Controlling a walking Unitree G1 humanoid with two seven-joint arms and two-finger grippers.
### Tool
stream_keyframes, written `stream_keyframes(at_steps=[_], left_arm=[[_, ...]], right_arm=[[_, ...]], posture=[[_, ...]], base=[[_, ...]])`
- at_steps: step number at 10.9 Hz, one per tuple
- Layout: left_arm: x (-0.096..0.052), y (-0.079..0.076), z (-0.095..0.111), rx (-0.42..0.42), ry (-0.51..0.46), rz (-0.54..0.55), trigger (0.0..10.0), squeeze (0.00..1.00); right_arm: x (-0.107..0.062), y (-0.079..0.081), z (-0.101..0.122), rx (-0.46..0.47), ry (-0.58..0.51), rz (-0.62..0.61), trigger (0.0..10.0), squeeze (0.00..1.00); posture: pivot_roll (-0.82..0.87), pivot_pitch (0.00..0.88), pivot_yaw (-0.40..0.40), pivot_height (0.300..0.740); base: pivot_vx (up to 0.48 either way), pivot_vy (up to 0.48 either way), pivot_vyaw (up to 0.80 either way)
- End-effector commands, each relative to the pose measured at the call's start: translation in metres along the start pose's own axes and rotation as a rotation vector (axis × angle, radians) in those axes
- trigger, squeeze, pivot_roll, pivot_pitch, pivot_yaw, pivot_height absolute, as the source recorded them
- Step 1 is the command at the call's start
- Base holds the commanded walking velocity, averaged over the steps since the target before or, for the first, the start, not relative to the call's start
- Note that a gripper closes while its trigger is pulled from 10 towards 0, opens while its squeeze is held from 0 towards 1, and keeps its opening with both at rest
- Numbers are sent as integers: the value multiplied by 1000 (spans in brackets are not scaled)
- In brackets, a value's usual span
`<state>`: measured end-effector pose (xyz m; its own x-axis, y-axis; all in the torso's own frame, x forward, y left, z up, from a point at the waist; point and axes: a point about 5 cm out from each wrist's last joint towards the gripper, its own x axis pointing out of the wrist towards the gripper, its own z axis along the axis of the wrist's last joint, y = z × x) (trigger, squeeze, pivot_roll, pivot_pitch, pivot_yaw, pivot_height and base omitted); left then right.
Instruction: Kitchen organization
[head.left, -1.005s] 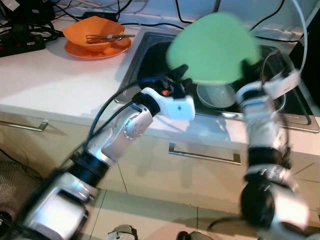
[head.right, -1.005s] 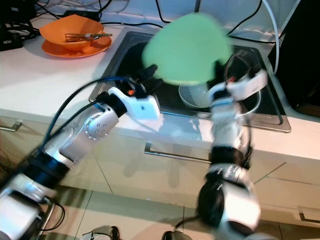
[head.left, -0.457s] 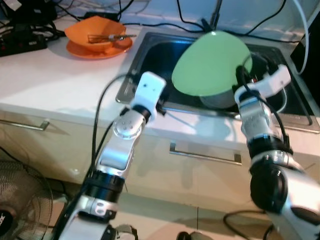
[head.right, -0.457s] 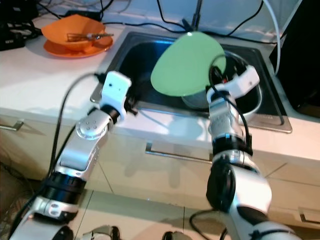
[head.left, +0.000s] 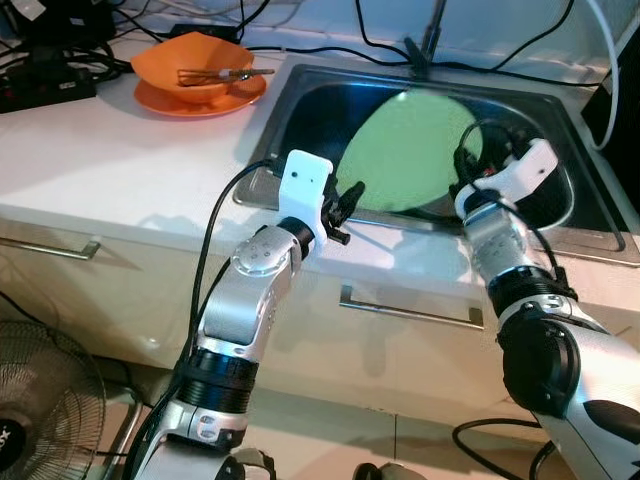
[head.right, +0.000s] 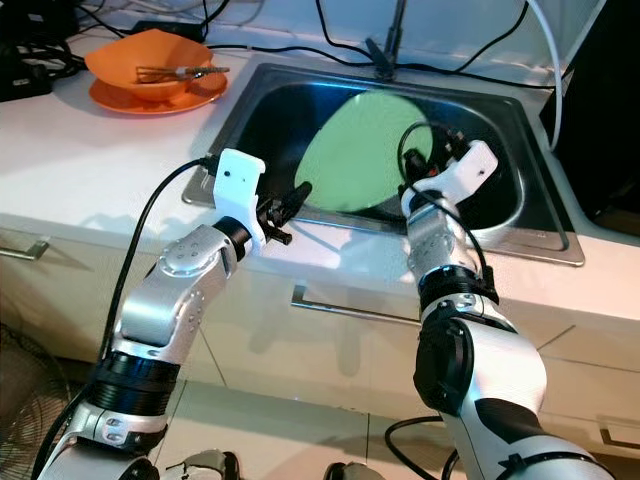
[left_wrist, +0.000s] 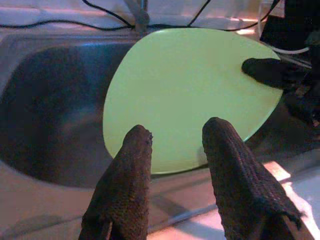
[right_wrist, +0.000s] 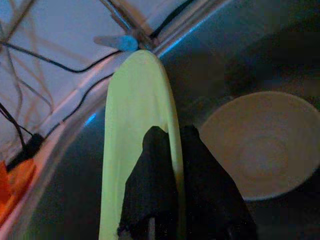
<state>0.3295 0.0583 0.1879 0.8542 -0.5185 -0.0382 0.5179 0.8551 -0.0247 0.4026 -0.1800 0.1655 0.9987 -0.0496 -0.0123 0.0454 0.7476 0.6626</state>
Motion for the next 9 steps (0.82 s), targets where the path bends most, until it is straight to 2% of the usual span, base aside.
stream_keyframes(at_steps=[1, 2, 3, 4, 6, 7, 8, 9], left_arm=[[-2, -1, 1, -6, 12, -7, 10000, 0], [-3, -1, 1, -6, 17, -6, 10000, 0], [-3, -2, 2, -8, 26, -6, 10000, 0], [-3, -2, 2, -9, 31, -8, 10000, 0], [-4, -2, 2, -8, 37, -10, 10000, 0], [-4, -3, 2, -12, 39, -10, 10000, 0], [-4, -3, 2, -14, 32, -10, 10000, 0], [-4, 0, 8, -12, -33, 16, 10000, 0]], right_arm=[[4, 15, 11, -67, -39, 81, 10000, 0], [4, 17, 8, -89, -28, 97, 10000, 43], [4, 17, 4, -91, -15, 92, 10000, 745], [3, 17, 1, -97, -4, 95, 10000, 1000], [2, 17, -3, -104, 3, 102, 10000, 961], [1, 17, -7, -111, 11, 106, 10000, 0], [0, 19, -11, -145, 12, 128, 10000, 0], [-1, 26, -10, -234, -27, 172, 10000, 0]], posture=[[123, 60, -56, 740], [123, 60, -57, 740], [121, 64, -57, 740], [121, 69, -56, 740], [122, 74, -55, 740], [119, 78, -53, 740], [118, 80, -54, 740], [114, 84, -53, 740]], base=[[0, 0, 0], [0, 0, 0], [0, 0, 0], [0, 0, 0], [0, 0, 0], [0, 0, 0], [0, 0, 0], [0, 0, 0]])
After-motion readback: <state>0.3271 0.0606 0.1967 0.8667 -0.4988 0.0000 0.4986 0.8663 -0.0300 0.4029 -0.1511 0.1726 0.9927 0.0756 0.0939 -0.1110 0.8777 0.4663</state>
